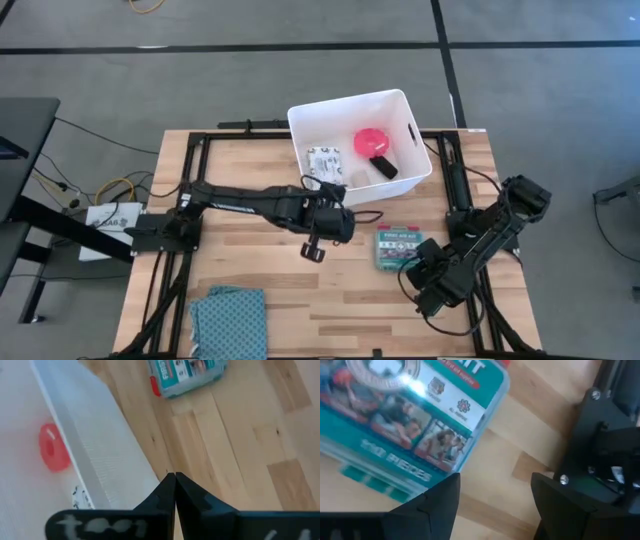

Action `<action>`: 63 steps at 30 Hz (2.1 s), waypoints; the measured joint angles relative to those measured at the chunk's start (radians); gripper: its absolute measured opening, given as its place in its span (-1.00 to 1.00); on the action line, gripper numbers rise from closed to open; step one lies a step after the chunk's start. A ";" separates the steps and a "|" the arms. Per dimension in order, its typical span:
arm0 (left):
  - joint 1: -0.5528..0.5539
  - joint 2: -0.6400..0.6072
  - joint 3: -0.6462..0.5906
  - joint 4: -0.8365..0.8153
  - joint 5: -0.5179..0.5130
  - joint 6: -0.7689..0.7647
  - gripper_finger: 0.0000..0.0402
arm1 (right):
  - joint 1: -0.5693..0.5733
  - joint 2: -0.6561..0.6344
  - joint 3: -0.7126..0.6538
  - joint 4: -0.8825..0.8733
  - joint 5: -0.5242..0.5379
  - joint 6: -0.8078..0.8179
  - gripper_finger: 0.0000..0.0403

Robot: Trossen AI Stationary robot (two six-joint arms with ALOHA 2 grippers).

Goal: Pick & place medical supplies in basket/bin
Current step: Put the green first aid kit into the white bin

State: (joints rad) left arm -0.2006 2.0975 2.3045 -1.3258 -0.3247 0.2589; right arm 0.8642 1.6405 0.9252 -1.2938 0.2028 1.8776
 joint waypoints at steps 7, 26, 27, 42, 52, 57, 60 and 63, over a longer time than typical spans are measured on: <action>-0.099 -0.006 0.001 -0.195 -0.120 -0.252 -1.00 | 0.006 0.000 -0.028 0.018 0.012 0.000 0.19; -0.331 -0.002 0.001 -0.245 -0.421 -0.483 -1.00 | -0.080 0.000 -0.001 0.385 0.270 -0.385 0.19; -0.332 -0.002 0.001 -0.245 -0.421 -0.484 -1.00 | -0.086 0.000 0.002 0.387 0.270 -0.398 0.19; -0.328 -0.002 0.001 -0.245 -0.520 -0.495 -1.00 | -0.154 0.000 0.117 0.408 0.335 -0.659 0.19; -0.302 -0.002 0.001 -0.245 -0.683 -0.470 -1.00 | -0.201 0.000 0.193 0.372 0.345 -0.734 0.19; -0.283 -0.002 0.001 -0.245 -0.680 -0.423 -1.00 | -0.193 0.000 0.201 0.333 0.307 -0.652 0.19; -0.275 -0.002 0.001 -0.245 -0.678 -0.417 -1.00 | -0.182 0.000 0.201 0.288 0.270 -0.578 0.19; -0.271 -0.002 0.001 -0.245 -0.678 -0.401 -1.00 | -0.165 0.000 0.201 0.177 0.256 -0.475 0.19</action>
State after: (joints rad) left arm -0.4713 2.0960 2.3054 -1.5710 -1.0027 -0.1425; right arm 0.6996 1.6409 1.1263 -1.1169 0.4591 1.4024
